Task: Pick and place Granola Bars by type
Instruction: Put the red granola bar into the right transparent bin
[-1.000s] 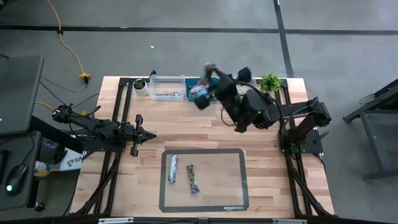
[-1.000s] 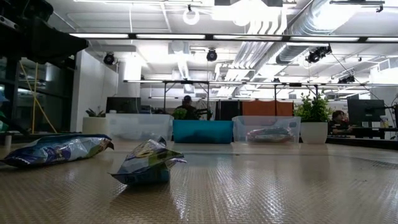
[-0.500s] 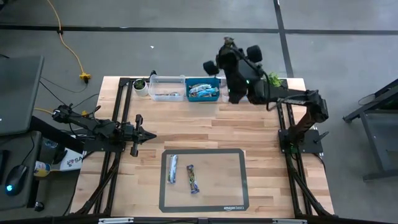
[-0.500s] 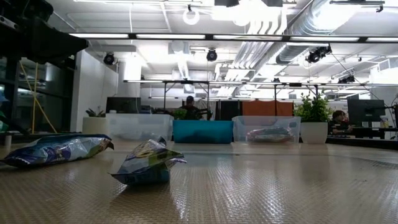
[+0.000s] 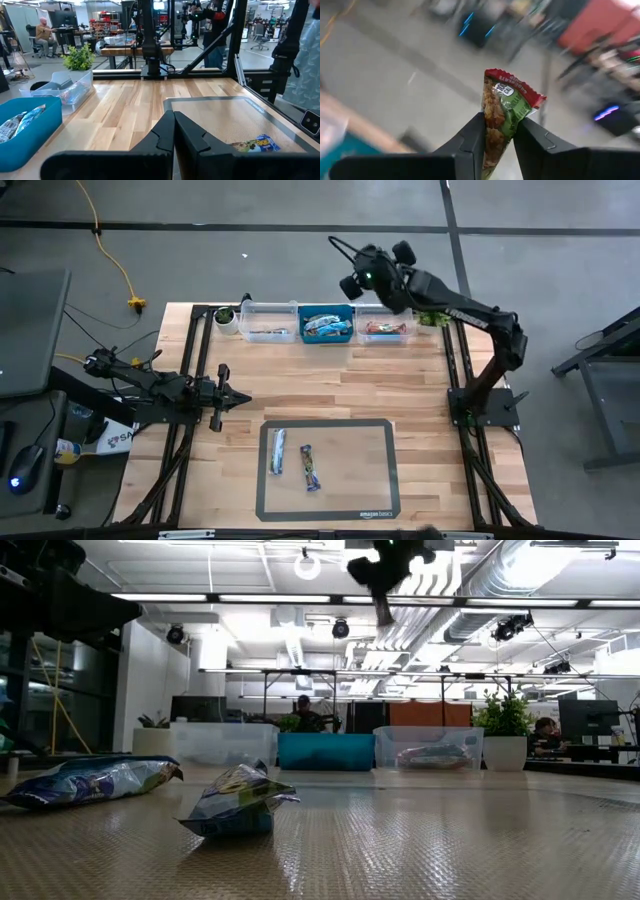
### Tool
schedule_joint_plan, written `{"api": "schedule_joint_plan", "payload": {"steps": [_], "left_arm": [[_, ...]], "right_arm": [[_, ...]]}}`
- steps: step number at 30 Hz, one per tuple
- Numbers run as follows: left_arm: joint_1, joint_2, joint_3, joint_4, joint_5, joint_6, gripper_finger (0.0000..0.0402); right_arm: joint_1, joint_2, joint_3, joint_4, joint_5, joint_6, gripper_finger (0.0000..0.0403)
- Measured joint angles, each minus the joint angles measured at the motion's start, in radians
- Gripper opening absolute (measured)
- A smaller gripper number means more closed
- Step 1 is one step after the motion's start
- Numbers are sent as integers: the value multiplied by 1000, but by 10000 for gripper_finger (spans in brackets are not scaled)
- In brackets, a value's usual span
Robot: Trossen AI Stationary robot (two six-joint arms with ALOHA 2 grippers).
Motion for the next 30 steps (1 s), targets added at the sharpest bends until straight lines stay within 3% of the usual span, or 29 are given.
{"api": "schedule_joint_plan", "payload": {"steps": [6, 10, 16, 21, 30], "left_arm": [[0, 0, 0, 0, 0, 0, 1], [0, 0, 0, 0, 0, 0, 1], [0, 0, 0, 0, 0, 0, 1], [0, 0, 0, 0, 0, 0, 1], [0, 0, 0, 0, 0, 0, 1]], "right_arm": [[-153, 46, -1, -272, -438, -43, 78], [-224, 75, -1, -370, -591, -153, 78], [-292, 112, -1, -389, -649, -293, 78], [-316, 151, -1, -396, -689, -530, 78], [-313, 267, -1, -508, -643, -930, 78]]}}
